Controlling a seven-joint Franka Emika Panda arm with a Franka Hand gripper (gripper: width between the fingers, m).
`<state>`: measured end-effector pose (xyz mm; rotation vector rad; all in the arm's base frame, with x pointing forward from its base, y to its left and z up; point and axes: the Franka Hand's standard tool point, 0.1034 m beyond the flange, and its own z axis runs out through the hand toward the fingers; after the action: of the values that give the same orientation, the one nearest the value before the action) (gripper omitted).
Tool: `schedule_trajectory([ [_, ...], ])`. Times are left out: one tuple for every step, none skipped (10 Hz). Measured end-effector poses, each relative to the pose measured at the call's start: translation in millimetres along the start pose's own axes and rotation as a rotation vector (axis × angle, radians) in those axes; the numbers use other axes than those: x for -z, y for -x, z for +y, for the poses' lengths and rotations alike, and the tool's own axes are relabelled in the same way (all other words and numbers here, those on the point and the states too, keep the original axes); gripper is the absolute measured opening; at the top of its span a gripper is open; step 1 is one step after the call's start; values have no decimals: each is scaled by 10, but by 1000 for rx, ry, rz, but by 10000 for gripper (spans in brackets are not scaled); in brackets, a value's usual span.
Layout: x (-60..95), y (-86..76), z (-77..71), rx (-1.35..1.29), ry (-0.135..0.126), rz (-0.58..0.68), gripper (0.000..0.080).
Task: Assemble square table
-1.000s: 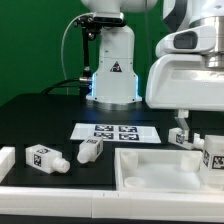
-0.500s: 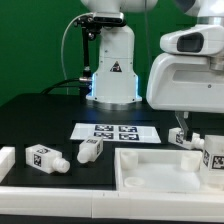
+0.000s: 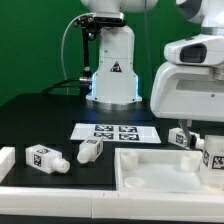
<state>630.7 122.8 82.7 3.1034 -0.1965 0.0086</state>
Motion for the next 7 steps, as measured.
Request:
schedule_trajectory([
  [1, -3, 7, 2, -3, 0, 533],
  [-1, -7, 19, -35, -3, -1, 396],
  [-1, -6, 16, -109, -4, -1, 396],
  [-2, -5, 15, -192, -4, -1, 284],
  [-2, -5, 14, -250, -4, -1, 284],
  [-2, -4, 11, -299, -5, -2, 284],
  [-11, -7, 23, -387, -7, 1, 284],
])
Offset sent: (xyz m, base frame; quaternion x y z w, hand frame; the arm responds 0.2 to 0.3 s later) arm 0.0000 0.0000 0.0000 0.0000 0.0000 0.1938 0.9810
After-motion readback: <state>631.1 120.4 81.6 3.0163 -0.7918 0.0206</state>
